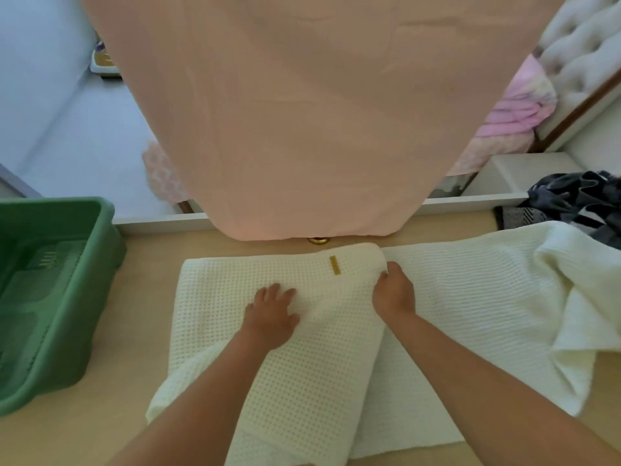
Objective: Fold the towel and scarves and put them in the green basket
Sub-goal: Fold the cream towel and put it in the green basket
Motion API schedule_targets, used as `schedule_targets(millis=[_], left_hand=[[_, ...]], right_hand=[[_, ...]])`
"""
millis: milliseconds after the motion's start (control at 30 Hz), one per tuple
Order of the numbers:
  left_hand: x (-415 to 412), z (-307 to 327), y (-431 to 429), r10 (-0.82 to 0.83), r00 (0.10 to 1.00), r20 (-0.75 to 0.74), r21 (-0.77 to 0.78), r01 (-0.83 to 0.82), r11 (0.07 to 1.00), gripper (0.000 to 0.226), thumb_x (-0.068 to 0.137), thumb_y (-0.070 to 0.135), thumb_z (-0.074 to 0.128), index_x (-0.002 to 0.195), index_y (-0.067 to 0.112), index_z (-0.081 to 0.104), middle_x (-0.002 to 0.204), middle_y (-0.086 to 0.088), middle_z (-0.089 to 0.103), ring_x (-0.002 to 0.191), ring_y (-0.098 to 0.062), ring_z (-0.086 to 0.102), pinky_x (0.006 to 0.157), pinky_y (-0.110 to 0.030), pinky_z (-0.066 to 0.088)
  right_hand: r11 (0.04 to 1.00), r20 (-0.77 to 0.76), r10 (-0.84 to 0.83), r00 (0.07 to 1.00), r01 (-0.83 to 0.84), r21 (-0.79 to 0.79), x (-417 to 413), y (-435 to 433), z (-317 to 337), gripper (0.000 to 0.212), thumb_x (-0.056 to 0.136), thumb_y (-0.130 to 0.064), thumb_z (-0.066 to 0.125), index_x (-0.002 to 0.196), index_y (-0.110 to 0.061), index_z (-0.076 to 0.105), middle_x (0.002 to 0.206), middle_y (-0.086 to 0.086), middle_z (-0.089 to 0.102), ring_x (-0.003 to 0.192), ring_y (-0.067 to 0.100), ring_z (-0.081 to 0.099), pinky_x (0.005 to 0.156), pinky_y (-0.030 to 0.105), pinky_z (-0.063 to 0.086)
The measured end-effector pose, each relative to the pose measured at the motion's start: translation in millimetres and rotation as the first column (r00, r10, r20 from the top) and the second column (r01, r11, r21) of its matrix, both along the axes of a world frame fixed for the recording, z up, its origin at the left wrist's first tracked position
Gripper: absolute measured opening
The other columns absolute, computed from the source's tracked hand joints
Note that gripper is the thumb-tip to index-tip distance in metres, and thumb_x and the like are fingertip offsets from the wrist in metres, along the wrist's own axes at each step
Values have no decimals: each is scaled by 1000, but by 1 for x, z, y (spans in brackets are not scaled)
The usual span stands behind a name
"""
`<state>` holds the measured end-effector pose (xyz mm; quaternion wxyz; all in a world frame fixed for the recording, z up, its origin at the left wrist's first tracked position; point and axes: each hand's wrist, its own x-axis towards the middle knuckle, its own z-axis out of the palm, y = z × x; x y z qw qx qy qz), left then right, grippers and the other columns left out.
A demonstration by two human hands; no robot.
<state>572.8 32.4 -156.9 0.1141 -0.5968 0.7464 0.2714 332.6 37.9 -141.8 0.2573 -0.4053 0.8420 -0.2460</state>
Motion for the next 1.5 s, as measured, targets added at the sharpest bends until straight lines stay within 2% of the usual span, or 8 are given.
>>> schedule_targets(millis=[267, 367, 567, 800, 1133, 1233, 1333, 1500], left_hand=[[4, 1, 29, 185, 954, -236, -321, -257, 912, 46, 99, 21, 45, 145, 21, 42, 149, -2, 42, 137, -24, 35, 111, -43, 35], [18, 10, 49, 231, 937, -262, -427, -327, 843, 50, 86, -3, 46, 130, 18, 57, 130, 1, 54, 119, -22, 47, 97, -36, 39], [76, 21, 96, 379, 913, -149, -499, -401, 769, 56, 62, -16, 50, 101, 22, 58, 108, 3, 53, 98, -21, 46, 87, -32, 32], [148, 14, 133, 616, 787, -38, -139, -615, 776, 70, 81, 26, 57, 147, 25, 32, 140, 1, 48, 126, -29, 45, 107, -46, 32], [196, 39, 146, 526, 711, -468, -92, -631, 771, 16, 79, 11, 67, 76, 23, 57, 71, 4, 58, 64, -14, 53, 52, -30, 43], [214, 41, 152, 363, 807, -466, -165, -482, 860, 30, 75, -1, 62, 70, 28, 56, 70, 7, 50, 63, -14, 46, 52, -25, 36], [211, 53, 159, 194, 945, -263, 98, -174, 980, 39, 74, -3, 52, 79, 35, 60, 83, 11, 56, 72, -10, 51, 56, -18, 38], [179, 52, 164, 40, 993, -109, 461, 15, 887, 27, 82, 23, 70, 106, 35, 71, 100, 16, 65, 90, -4, 61, 73, -18, 46]], right_hand=[[965, -116, 252, 961, -241, 102, -14, 5, -10, 78, 89, -6, 60, 155, -17, 19, 148, 14, 32, 127, 31, 45, 101, 42, 45], [857, -337, 495, 801, -514, 38, 11, 27, -10, 63, 84, -5, 60, 143, -18, 42, 142, 10, 38, 121, 27, 46, 98, 38, 43], [466, 39, 881, 471, -879, 99, 79, 80, 3, 24, 88, -39, 64, 108, -28, 62, 93, -13, 56, 85, 9, 57, 73, 26, 44], [406, -110, 914, 392, -864, 297, 126, 134, -22, 77, 64, -67, 66, 130, -33, 47, 121, -6, 42, 106, 16, 48, 90, 34, 43], [644, -433, 721, 541, -754, 132, 134, 158, -20, 38, 79, 7, 57, 103, -21, 69, 95, 0, 61, 84, 22, 59, 71, 32, 35], [660, -622, 604, 499, -750, 38, 119, 158, 1, 37, 62, 14, 67, 79, -18, 67, 73, -2, 52, 62, 15, 45, 62, 29, 29], [650, -708, 575, 410, -755, 91, 97, 161, 17, 34, 59, 14, 68, 72, -17, 66, 69, -1, 48, 61, 18, 43, 59, 31, 30], [467, -470, 852, 229, -737, 488, 71, 185, 23, 40, 74, -1, 61, 101, -29, 70, 95, -4, 60, 85, 16, 54, 75, 27, 27]])
